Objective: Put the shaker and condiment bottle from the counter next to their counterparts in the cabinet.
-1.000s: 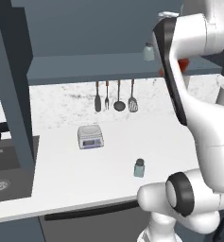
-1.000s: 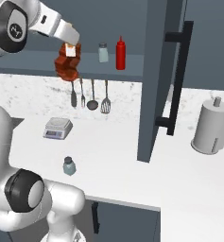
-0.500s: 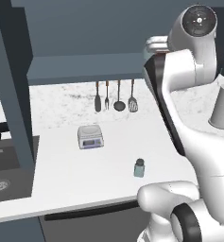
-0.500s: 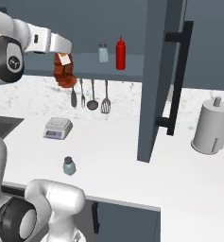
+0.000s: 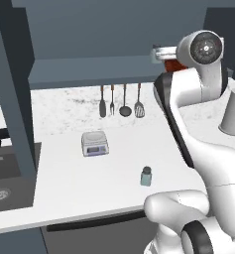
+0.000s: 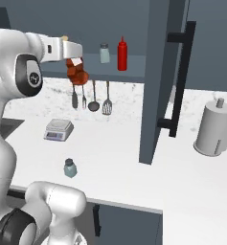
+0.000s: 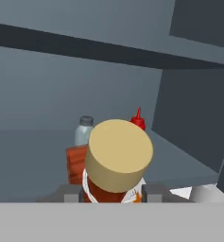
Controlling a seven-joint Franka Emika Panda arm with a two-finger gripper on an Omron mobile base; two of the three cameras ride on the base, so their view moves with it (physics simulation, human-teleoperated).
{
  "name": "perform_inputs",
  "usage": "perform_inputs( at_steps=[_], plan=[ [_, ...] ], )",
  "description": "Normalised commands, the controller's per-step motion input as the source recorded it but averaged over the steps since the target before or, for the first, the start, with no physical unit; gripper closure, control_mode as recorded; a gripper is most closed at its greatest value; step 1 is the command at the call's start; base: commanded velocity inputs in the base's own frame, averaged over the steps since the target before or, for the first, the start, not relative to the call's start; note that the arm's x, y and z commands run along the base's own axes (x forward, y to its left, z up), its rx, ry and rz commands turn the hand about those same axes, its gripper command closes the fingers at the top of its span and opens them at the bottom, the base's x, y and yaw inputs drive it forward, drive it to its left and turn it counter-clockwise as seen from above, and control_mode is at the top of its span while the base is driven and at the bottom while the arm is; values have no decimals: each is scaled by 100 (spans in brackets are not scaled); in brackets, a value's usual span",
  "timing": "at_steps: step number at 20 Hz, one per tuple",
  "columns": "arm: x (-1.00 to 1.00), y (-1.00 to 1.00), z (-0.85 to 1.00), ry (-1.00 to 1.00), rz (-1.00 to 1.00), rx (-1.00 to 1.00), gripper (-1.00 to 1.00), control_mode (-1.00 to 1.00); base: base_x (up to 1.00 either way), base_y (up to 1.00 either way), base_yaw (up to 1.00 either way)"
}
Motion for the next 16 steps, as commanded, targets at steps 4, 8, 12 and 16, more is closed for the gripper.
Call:
perform_inputs(
  at_steps=[4, 8, 12, 16],
  plan=[
    [38, -24, 10, 11, -3, 0, 100, -100, 0, 0, 0],
    [46, -31, 22, 9, -8, 0, 100, -100, 0, 0, 0],
    [49, -31, 4, 1, -6, -5, 100, -100, 0, 0, 0],
    [37, -32, 0, 0, -4, -6, 100, -100, 0, 0, 0]
  ],
)
